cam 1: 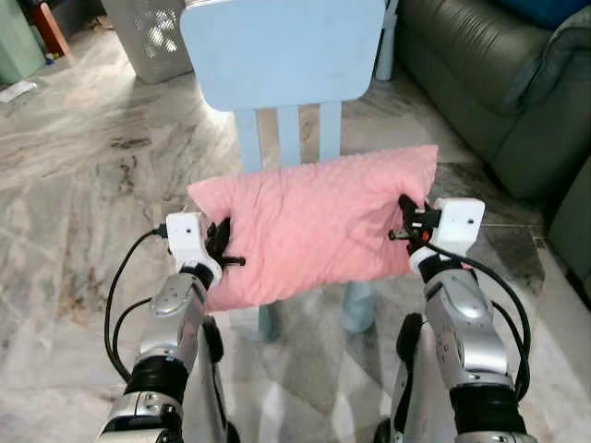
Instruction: Move the pillow to the sofa
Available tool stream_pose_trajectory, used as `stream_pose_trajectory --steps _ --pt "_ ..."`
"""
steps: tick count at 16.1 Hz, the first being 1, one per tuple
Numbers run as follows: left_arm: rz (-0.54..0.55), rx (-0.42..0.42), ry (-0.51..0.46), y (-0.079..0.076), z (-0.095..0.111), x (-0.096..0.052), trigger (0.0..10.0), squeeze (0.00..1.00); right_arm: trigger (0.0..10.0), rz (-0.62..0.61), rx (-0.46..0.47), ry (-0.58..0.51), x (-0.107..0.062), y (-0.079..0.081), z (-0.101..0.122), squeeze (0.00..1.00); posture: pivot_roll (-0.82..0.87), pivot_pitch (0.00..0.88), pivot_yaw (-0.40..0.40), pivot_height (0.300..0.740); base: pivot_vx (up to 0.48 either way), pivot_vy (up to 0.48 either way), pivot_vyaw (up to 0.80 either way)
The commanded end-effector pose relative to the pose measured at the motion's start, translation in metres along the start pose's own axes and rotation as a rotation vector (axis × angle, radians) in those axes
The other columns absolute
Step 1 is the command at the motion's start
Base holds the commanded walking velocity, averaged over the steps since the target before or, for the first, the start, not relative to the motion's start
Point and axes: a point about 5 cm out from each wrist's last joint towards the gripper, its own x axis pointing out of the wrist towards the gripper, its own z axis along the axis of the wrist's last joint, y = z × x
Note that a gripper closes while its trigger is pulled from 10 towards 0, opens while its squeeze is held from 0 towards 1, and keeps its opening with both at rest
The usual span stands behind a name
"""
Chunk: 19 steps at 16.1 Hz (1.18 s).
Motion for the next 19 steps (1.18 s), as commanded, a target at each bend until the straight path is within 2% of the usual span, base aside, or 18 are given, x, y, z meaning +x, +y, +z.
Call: stream_pose_trajectory --steps 1,3,5,8,11,14,16,17,19 --pt "-0.009 0.011 -0.004 -0.0015 0.0032 0.0024 10.0 0.00 10.0 -0.001 -0.002 -0.050 0.0027 0.0011 0.0128 0.00 -0.18 0.000 0.080 0.484 0.000 0.000 0.00" --pt "-0.001 0.009 -0.001 -0.0013 0.0033 0.0032 10.0 0.00 10.0 -0.002 -0.002 -0.052 0.0030 0.0005 0.0133 0.00 -0.18 0.000 0.081 0.499 0.000 0.000 0.00" --pt "0.015 0.041 0.037 -0.0017 0.0009 0.0059 10.0 0.00 10.0 -0.009 0.006 -0.051 0.0030 -0.0002 0.0132 0.00 -0.18 0.000 0.084 0.519 0.000 0.000 0.00" --pt "0.040 0.083 0.043 -0.0048 0.0014 0.0082 10.0 0.00 10.0 -0.007 0.009 -0.050 0.0028 0.0008 0.0125 0.00 -0.18 0.000 0.085 0.554 0.000 0.000 0.00" --pt "0.055 0.050 0.050 -0.0063 0.0032 0.0106 10.0 0.00 10.0 -0.007 0.007 -0.052 0.0030 0.0004 0.0135 0.00 -0.19 0.000 0.083 0.589 0.000 0.000 0.00" --pt "0.069 0.063 0.045 -0.0049 0.0051 0.0115 10.0 0.00 10.0 -0.007 0.006 -0.053 0.0030 -0.0002 0.0138 0.00 -0.19 0.000 0.082 0.609 0.000 0.000 0.00" --pt "0.025 0.006 0.039 -0.0068 0.0059 0.0117 10.0 0.00 10.0 -0.008 0.005 -0.054 0.0034 -0.0004 0.0144 0.00 -0.19 0.000 0.083 0.619 0.000 0.000 0.00" --pt "0.005 0.026 0.042 -0.0073 0.0046 0.0107 10.0 0.00 10.0 -0.009 0.004 -0.056 0.0041 -0.0008 0.0153 0.00 -0.20 0.000 0.083 0.634 0.000 0.000 0.00" --pt "0.009 0.006 0.039 -0.0079 0.0043 0.0105 10.0 0.00 10.0 -0.012 0.001 -0.057 0.0041 -0.0020 0.0157 0.00 -0.20 0.000 0.082 0.659 0.000 0.000 0.00"
